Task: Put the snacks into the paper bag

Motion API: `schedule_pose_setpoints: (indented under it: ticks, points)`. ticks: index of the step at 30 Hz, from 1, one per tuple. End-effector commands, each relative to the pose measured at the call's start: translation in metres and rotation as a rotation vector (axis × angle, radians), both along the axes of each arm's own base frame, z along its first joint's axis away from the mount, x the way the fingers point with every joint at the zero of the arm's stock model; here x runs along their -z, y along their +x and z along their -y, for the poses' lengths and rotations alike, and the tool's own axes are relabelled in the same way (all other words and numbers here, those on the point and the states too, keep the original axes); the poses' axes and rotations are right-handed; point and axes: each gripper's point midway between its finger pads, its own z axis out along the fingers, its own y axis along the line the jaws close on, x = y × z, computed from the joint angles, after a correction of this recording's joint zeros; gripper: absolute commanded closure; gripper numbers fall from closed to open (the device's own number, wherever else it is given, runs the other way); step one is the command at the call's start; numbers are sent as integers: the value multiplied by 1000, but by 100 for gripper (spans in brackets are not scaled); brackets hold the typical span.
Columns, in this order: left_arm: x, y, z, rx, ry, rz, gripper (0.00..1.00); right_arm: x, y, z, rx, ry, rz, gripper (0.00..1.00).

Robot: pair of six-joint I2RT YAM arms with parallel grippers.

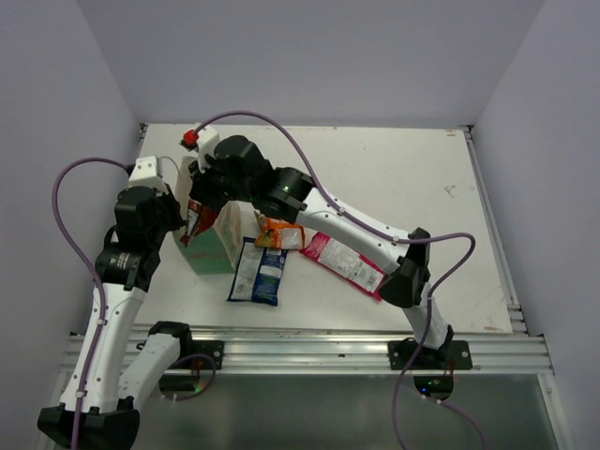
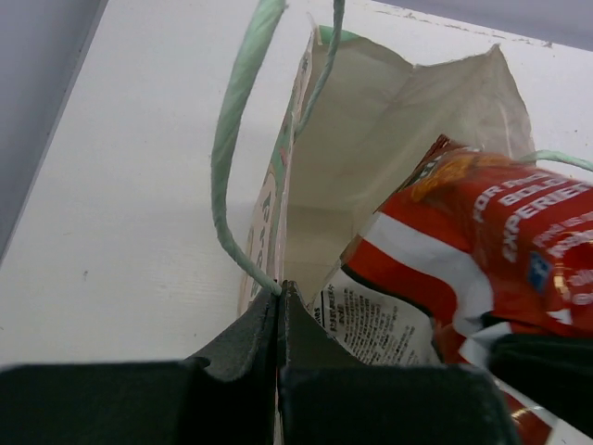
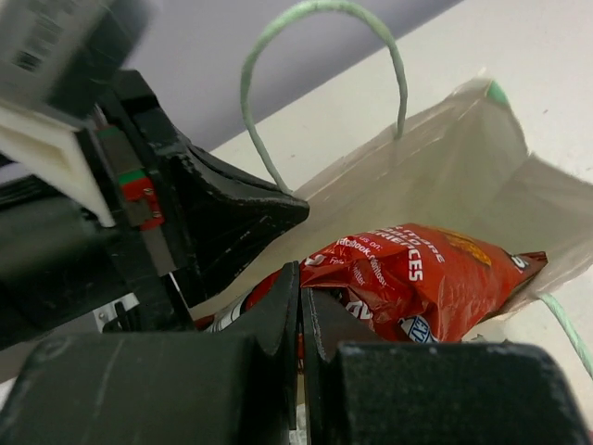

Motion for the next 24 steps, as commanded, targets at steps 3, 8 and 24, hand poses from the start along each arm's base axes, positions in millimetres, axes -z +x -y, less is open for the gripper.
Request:
schedule_pose_setpoints:
  ticks: [3,8,24]
  points:
    - [2,-2,1,0,3,-1,100,-1,-3,-5,-28,26,-48,96]
    - [1,-1,0,-4,6,1,100,-13,4,0,13,26,-18,48]
    - [4,3,0,-5,6,-19,100,1,86,266,688,-161,67,28]
